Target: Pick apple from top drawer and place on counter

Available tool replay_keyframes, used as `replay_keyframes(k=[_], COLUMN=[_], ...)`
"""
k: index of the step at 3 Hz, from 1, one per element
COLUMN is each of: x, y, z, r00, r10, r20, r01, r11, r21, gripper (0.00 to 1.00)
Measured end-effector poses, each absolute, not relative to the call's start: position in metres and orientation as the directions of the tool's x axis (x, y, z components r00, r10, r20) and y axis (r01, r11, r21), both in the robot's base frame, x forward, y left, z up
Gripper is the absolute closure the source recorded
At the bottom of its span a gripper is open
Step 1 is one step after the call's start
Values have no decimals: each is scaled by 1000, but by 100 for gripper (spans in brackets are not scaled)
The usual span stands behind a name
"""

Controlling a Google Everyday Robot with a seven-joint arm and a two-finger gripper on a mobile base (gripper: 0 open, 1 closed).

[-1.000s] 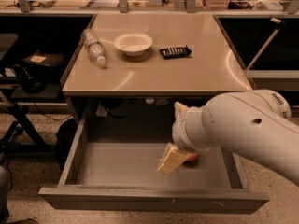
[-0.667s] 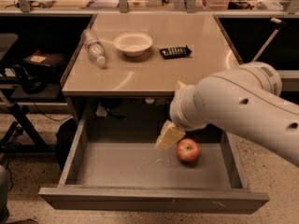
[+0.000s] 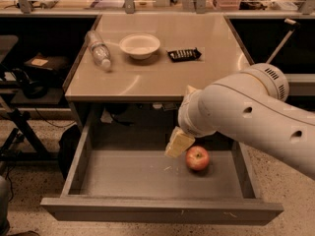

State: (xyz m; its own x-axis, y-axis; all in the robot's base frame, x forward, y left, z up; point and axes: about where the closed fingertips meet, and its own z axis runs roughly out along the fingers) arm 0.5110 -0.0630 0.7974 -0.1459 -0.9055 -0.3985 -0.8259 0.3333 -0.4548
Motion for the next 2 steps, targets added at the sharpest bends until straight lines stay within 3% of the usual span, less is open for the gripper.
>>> replay_keyframes(k=[2], x=[542], y=[-134], z=[759], r00=[-133], r10=[-964], r20=[-232], r01=[-841], r11=[234], r21=[-488], gripper=[0])
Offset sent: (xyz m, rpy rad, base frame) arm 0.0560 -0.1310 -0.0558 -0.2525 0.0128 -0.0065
